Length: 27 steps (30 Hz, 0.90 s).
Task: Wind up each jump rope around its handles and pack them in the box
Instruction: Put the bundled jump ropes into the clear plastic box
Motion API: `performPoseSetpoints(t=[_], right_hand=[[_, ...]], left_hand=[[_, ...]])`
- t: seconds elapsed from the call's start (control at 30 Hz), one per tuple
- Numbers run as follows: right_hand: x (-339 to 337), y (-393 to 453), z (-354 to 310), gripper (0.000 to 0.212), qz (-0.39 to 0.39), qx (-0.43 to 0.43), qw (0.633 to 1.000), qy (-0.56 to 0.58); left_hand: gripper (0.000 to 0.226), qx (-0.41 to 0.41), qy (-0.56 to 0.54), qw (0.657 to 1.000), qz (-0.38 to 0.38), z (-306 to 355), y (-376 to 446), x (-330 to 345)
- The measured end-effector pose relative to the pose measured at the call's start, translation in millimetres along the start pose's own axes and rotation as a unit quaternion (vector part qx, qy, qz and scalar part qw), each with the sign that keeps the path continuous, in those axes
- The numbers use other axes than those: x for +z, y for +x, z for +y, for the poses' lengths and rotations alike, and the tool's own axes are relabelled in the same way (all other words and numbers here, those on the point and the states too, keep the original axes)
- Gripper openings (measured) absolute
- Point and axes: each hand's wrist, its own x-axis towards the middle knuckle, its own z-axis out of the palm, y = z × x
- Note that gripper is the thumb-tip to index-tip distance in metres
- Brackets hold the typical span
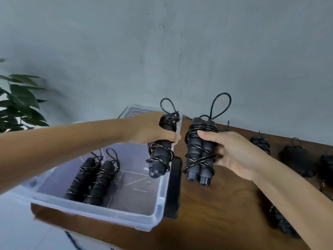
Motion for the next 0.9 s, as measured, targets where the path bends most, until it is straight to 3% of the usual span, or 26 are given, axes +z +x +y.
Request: performPoseSetpoints(t=[0.33, 0.5, 0.6, 0.73, 0.9], right_hand=[[84.6, 2.6, -14.9, 0.033, -0.026, -0.006, 0.999, -0.046], [120.7, 6.9, -5.0, 0.031, -0.032, 0.019, 0.989, -0.143], [140.6, 6.3, 5.2, 0.021, -0.005, -0.002, 0.975, -0.222], [159.4, 13.3, 16.5, 0.034, 0.031, 0.007, 0.944, -0.330], [180.2, 18.1, 25.9, 0.040, 0.024, 0.067, 0.900, -0.430]], left_hand=[[0.056, -0.056, 0.057, 0.996, -0.034, -84.2, -20.9, -7.4], [0.062, -0.044, 0.102, 0.990, -0.087, -121.3, -23.5, 0.8], [0.062, -0.028, 0.139, 0.985, -0.102, -134.6, -23.5, 7.7], [0.062, -0.037, 0.193, 0.971, -0.133, -150.1, -22.6, 14.5], [0.063, -0.006, 0.271, 0.955, -0.117, -166.4, -20.2, 20.9]])
